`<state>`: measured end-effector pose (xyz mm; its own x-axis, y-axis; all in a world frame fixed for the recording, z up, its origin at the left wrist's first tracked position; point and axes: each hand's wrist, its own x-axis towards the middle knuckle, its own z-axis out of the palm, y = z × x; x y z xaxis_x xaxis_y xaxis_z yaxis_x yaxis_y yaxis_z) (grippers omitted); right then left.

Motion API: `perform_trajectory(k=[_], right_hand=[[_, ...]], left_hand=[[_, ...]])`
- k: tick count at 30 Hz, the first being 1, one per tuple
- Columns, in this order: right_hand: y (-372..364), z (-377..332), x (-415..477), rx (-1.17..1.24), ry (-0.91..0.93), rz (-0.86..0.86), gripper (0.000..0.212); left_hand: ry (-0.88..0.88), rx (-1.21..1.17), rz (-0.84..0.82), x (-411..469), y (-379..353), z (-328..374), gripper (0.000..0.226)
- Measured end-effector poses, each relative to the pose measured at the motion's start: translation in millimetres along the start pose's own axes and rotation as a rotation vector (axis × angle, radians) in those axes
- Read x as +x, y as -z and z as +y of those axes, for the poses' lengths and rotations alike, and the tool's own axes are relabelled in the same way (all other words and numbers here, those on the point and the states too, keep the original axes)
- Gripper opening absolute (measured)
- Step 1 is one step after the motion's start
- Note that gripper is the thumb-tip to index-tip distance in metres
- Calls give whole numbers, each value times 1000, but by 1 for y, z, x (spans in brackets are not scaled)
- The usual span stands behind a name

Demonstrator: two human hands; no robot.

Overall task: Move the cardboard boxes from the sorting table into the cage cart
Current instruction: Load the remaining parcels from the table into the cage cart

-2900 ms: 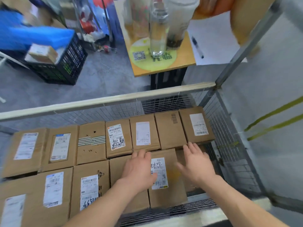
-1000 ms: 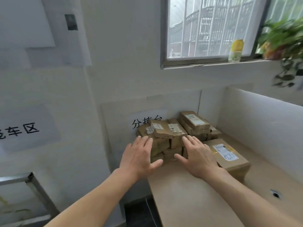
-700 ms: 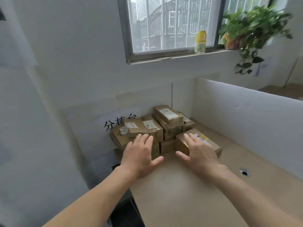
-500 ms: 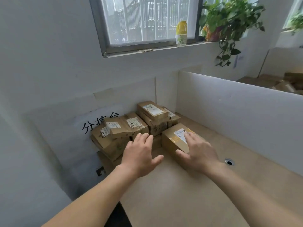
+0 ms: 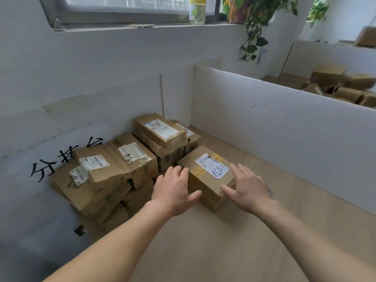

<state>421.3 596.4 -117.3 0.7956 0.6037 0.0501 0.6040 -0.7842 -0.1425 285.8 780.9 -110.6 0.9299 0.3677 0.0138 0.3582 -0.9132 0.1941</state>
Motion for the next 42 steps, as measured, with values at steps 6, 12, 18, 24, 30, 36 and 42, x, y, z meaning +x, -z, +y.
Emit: perform_trajectory(k=[6, 12, 18, 24, 30, 36, 42], right_hand=[[-22, 0, 33, -11, -56, -59, 65], [-42, 3, 64, -29, -91, -108, 57], [-58, 12, 94, -21, -118, -155, 65], [-70, 20, 118, -54, -158, -237, 75], [-78, 26, 124, 80, -240, -350, 121], [-76, 29, 108, 73, -334, -438, 146], [-76, 37, 69, 228, -384, -452, 125]], left_hand=[[-19, -40, -52, 39, -23, -6, 80], [-23, -67, -99, 66, -45, -14, 80], [2, -67, -158, 88, -67, -21, 78], [25, -82, -193, 101, -83, -23, 77], [37, -103, -201, 105, -93, -23, 78], [42, -121, -226, 95, -100, -17, 74], [24, -185, -244, 66, -105, 3, 72]])
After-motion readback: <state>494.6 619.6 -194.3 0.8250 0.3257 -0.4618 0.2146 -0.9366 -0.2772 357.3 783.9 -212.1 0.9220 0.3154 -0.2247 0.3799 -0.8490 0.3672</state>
